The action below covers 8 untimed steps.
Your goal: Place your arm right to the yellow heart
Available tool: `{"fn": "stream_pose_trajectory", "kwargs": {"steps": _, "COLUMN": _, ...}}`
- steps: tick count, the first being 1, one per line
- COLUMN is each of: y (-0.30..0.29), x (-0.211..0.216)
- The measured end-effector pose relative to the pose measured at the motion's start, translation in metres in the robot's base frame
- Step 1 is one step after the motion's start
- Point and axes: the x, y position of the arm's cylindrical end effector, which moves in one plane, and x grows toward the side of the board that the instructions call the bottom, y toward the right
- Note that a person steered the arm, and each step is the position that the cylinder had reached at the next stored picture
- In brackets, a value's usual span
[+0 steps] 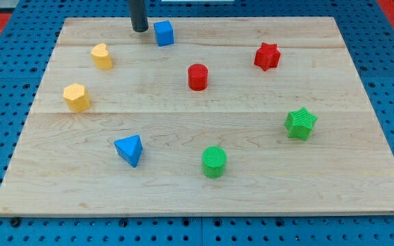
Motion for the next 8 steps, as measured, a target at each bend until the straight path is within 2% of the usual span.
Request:
{"fn": "stream_pose_trajectory", "kwargs": {"steps": 2, "y": 0.104, "x": 0.034}}
{"fn": "stream_pose_trajectory", "kwargs": {"steps": 3, "y": 0.132, "x": 0.067}}
{"fn": "stream_pose_trajectory", "kwargs": {"steps": 4, "y": 0.091, "x": 0.08}}
{"fn": "stream_pose_trajectory", "kwargs": {"steps": 5, "y": 0.089, "x": 0.109}}
{"fn": "stream_pose_trajectory", "kwargs": {"steps": 6, "y": 0.064, "x": 0.117}}
{"fn": "stream_pose_trajectory", "kwargs": {"steps": 8, "y": 0.063, "x": 0.134}}
